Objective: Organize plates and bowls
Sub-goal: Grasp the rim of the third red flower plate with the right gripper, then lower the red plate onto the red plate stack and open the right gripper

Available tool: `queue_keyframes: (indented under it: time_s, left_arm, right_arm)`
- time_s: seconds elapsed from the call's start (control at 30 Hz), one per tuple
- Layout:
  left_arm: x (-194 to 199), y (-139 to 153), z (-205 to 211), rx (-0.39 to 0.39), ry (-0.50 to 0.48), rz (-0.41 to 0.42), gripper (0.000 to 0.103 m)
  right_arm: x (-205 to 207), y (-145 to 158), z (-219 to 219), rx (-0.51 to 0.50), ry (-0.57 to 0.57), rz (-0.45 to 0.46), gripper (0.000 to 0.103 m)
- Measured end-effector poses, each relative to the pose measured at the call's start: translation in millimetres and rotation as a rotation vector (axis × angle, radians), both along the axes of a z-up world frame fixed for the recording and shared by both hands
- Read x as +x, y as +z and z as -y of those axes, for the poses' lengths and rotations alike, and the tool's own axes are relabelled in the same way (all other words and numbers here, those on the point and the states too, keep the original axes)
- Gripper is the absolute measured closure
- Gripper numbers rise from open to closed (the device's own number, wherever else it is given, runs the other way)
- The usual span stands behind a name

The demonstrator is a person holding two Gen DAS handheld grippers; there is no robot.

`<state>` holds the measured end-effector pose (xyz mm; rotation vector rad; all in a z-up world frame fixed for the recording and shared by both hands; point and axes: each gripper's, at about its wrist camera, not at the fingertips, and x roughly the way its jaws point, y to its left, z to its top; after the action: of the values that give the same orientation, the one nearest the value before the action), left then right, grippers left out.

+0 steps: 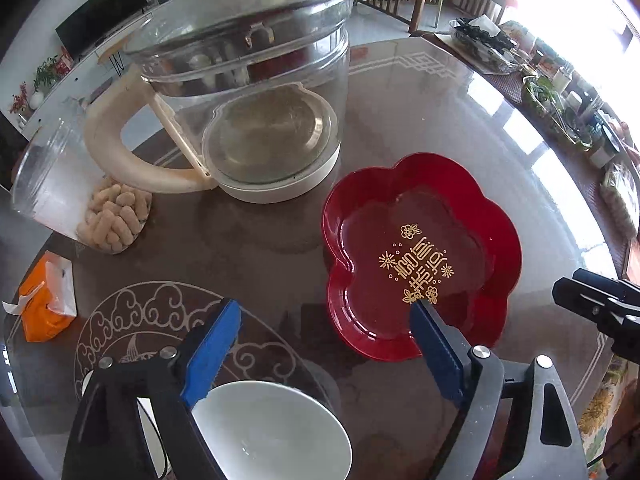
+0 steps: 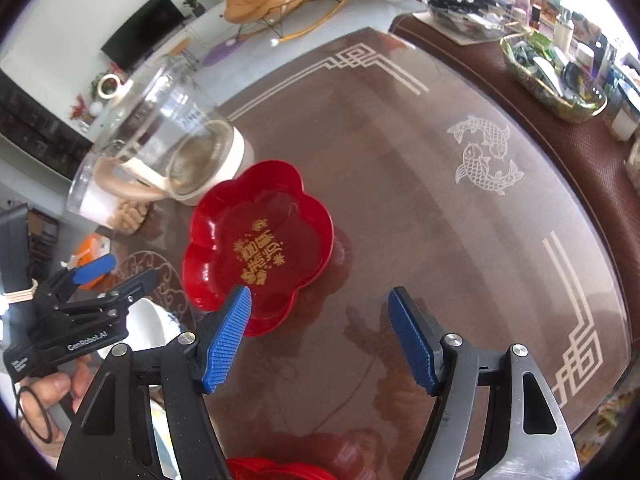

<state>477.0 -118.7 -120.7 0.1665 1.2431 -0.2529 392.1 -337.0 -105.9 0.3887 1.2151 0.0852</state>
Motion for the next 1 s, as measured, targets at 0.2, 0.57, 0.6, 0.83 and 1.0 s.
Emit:
queue_keyframes:
  time_s: [0.2,0.57,0.6,0.83,1.0]
  left_arm:
    - [19.1,-26.1,9.6,-0.019,0.015,-0.041,0.029]
    - [27.2,-52.4,7.6,-0.08,0.08,-0.125,0.09]
    - [25.2,-49.3,5.7,-0.1,0.08,-0.123,0.09]
    - [-2.3,-2.4,3.4,-0.145,0.002,-0.053,0.09]
    - [-51.6,51.7,2.8,-0.182,-0.071,-0.01,0.09]
  right_arm:
    - [24.5,-41.4,2.9,0.049,-0.045,-0.054,0.029]
    - [41.2,-59.1,-7.4,0.059,-0.052,-0.07,0.087]
    - [39.0,-58.3,-5.4,0.072,-0.059,-0.068,0.087]
    - [14.8,-21.8,7.8,0.119,-0.056,0.001,0.087]
    - [-26.6,30.3,11.8,0.113,-0.042,0.058,0.086]
